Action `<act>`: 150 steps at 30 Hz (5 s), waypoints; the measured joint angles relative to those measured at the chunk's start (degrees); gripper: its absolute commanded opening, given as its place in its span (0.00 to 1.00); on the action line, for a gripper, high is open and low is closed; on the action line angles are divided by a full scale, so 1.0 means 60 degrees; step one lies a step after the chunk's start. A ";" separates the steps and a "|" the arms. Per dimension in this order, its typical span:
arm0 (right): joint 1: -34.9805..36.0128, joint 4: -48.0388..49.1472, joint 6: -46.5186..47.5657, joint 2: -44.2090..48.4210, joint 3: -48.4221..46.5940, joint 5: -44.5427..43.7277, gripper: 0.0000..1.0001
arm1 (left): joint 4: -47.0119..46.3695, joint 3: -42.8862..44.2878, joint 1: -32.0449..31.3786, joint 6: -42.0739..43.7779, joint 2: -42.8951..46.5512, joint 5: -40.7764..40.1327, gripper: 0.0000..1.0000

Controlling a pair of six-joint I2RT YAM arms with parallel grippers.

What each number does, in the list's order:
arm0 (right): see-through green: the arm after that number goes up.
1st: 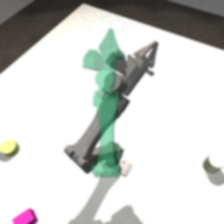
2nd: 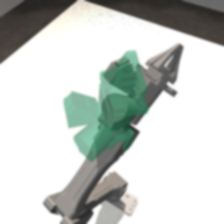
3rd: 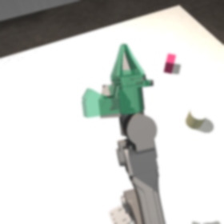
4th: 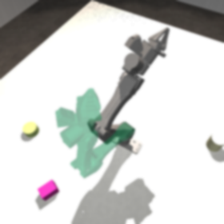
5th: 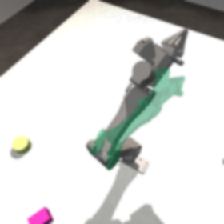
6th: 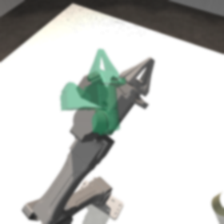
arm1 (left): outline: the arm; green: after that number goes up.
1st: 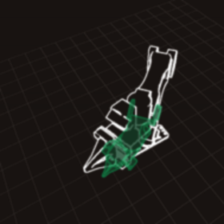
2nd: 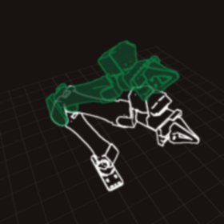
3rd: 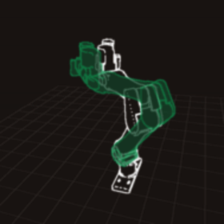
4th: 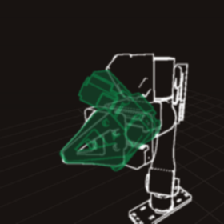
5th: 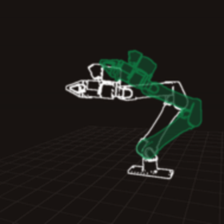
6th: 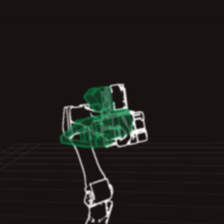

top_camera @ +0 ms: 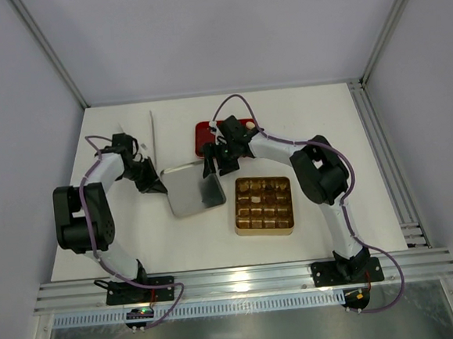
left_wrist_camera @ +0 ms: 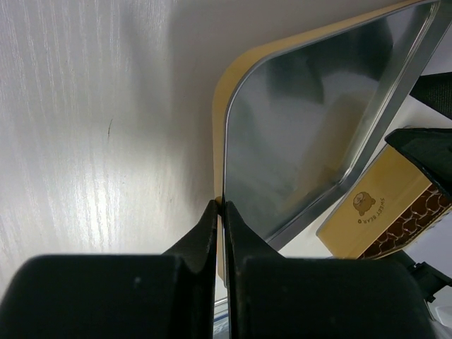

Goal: Pack the chocolate

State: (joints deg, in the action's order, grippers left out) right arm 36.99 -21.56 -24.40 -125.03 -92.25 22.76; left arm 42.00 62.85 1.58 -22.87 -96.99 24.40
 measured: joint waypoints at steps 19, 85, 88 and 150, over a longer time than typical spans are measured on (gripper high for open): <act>-0.0146 0.0965 -0.0743 -0.0208 0.0255 0.1089 0.66 | 0.0011 0.0000 0.0189 -0.0102 0.0550 0.0535 0.00; -0.2597 0.0372 -0.3541 0.3854 0.1665 0.3155 0.04 | -0.2444 0.1071 -0.7992 0.2812 0.5639 -0.5694 0.73; -0.2765 -0.0164 -0.3610 0.4186 0.1468 0.3075 0.04 | -0.3479 0.0233 -0.9194 0.4014 0.6116 -0.6612 0.72; -0.2871 -0.2779 -0.3974 0.5927 0.0437 0.2229 0.83 | -1.5952 -0.2091 -1.1424 1.5839 0.1330 -1.0061 0.00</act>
State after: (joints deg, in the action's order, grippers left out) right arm 19.77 -38.24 -48.25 -89.47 -89.62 36.14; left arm -53.71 50.30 -66.96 72.16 -89.01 -35.97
